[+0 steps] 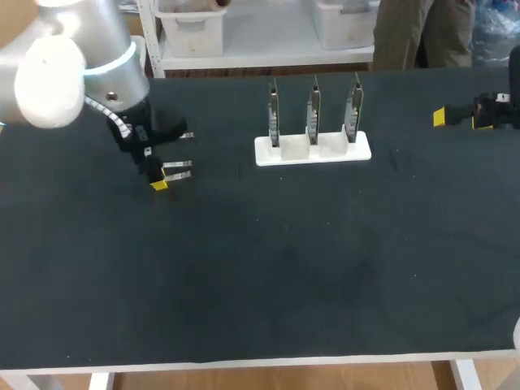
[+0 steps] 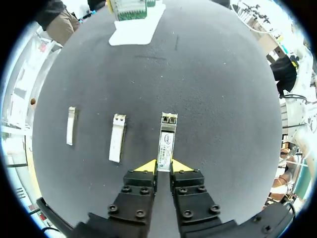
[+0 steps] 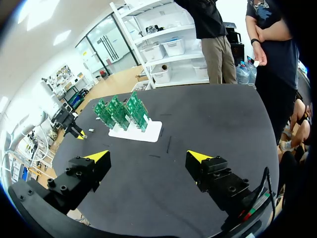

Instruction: Pick up the optical module with the left hand, and insert it into the network port with the right hand.

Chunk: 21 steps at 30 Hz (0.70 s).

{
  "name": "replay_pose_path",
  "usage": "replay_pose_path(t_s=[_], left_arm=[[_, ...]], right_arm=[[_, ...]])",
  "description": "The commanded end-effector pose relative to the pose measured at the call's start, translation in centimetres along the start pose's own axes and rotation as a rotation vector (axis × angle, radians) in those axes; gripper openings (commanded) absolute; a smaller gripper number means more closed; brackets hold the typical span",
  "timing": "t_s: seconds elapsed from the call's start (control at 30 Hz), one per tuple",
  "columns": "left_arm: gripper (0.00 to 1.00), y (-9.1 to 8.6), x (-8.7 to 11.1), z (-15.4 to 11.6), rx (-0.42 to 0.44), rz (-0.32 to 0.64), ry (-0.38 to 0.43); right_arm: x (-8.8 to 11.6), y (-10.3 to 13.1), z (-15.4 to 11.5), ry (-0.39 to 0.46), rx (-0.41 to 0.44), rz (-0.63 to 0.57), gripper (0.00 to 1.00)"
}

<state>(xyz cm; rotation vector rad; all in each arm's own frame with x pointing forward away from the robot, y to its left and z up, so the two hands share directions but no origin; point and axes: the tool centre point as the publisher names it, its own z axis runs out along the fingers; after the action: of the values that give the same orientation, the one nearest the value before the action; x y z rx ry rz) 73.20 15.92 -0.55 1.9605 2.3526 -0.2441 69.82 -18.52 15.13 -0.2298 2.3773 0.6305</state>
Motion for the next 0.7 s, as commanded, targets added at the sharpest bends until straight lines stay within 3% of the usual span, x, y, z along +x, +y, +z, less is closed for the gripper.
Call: replay_pose_path(t_s=[0.03, 0.23, 0.47, 0.7], left_arm=[[0.00, -0.8, 0.2, -1.0, -0.024, 0.007, -0.033], [0.00, -0.8, -0.5, -2.5, -0.045, 0.018, -0.061], [0.00, -1.1, -1.1, -3.7, -0.040, 0.081, -0.286], [0.00, -1.2, -1.2, -3.7, -0.051, 0.111, -0.319]], right_arm=[[0.0, 0.0, 0.0, 0.000, 0.001, 0.000, 1.00], [0.0, 0.0, 0.0, 0.000, 0.001, 0.000, 1.00], [0.0, 0.0, 0.0, 0.000, 0.001, 0.000, 1.00], [0.0, 0.0, 0.0, 0.000, 0.001, 0.000, 1.00]])
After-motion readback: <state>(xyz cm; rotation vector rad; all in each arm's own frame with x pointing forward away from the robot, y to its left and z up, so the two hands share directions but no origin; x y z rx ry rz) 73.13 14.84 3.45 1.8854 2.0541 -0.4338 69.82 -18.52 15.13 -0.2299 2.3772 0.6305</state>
